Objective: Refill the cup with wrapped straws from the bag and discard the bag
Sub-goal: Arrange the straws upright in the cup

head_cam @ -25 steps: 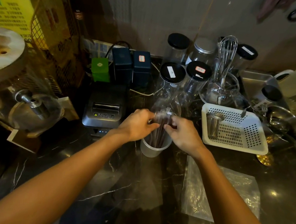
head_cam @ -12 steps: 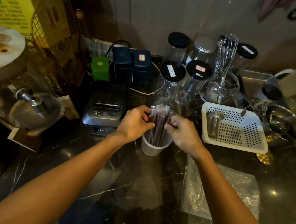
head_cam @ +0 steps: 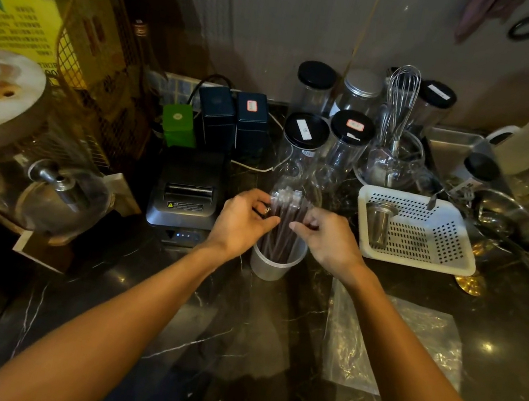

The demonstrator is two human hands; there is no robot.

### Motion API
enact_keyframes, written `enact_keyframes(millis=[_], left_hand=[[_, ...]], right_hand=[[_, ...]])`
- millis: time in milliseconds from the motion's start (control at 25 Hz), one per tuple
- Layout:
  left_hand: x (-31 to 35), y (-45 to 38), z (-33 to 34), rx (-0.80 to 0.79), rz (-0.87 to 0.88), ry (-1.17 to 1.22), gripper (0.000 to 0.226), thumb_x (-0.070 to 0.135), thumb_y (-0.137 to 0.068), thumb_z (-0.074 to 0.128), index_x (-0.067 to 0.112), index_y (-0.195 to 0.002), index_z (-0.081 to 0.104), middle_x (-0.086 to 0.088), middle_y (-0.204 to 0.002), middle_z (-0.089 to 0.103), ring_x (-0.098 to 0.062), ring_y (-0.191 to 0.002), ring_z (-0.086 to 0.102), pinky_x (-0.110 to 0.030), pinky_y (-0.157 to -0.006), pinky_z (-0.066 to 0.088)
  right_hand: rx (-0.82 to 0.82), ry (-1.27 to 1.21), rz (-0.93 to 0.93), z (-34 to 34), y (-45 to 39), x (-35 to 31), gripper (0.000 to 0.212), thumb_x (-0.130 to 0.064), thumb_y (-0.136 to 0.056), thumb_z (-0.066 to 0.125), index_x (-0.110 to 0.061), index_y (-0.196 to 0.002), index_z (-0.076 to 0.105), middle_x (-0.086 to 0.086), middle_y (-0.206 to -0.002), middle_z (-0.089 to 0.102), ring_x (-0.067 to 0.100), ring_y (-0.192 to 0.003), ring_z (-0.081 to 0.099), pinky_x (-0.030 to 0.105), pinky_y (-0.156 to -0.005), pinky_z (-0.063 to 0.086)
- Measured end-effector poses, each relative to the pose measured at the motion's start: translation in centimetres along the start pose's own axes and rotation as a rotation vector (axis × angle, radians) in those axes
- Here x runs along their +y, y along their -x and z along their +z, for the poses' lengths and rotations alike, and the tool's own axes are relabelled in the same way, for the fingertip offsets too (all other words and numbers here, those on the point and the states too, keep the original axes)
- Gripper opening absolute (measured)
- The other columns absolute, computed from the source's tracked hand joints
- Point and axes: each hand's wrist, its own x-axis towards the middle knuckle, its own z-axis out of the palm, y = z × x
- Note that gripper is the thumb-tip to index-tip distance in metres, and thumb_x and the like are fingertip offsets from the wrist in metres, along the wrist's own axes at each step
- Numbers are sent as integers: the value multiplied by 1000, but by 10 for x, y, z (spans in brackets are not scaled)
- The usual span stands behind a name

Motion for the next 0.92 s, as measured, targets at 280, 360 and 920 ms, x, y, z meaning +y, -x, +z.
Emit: enact_keyframes(millis=[280, 360, 920], left_hand=[[1, 0, -3, 18, -28, 50, 38, 11, -88, 78, 13, -123, 62, 4, -90, 67, -11, -82, 71, -28, -79, 63], [1, 1, -4, 32, -14, 77, 32, 12, -88, 78, 13, -116, 64, 1, -89, 68, -16, -83, 72, -34, -82, 63], [5, 0, -11, -16, 5, 130, 24, -2, -93, 68, 4, -116, 71, -4, -101, 73, -11, -94, 71, -30, -95, 60]], right_hand=[[-10, -86, 81, 1, 1, 0, 12, -25, -100, 68, -20, -91, 62, -8, -85, 63, 7, -71, 64, 33, -67, 59], [-14, -126, 104, -1, 2, -4, 13, -22, -101, 67, -27, -104, 56, -9, -88, 61, 7, -69, 65, 26, -60, 55], [69, -153, 41, -1, 28, -5, 15, -22, -98, 66, -22, -87, 56, 3, -76, 69, 16, -65, 64, 37, -60, 50]])
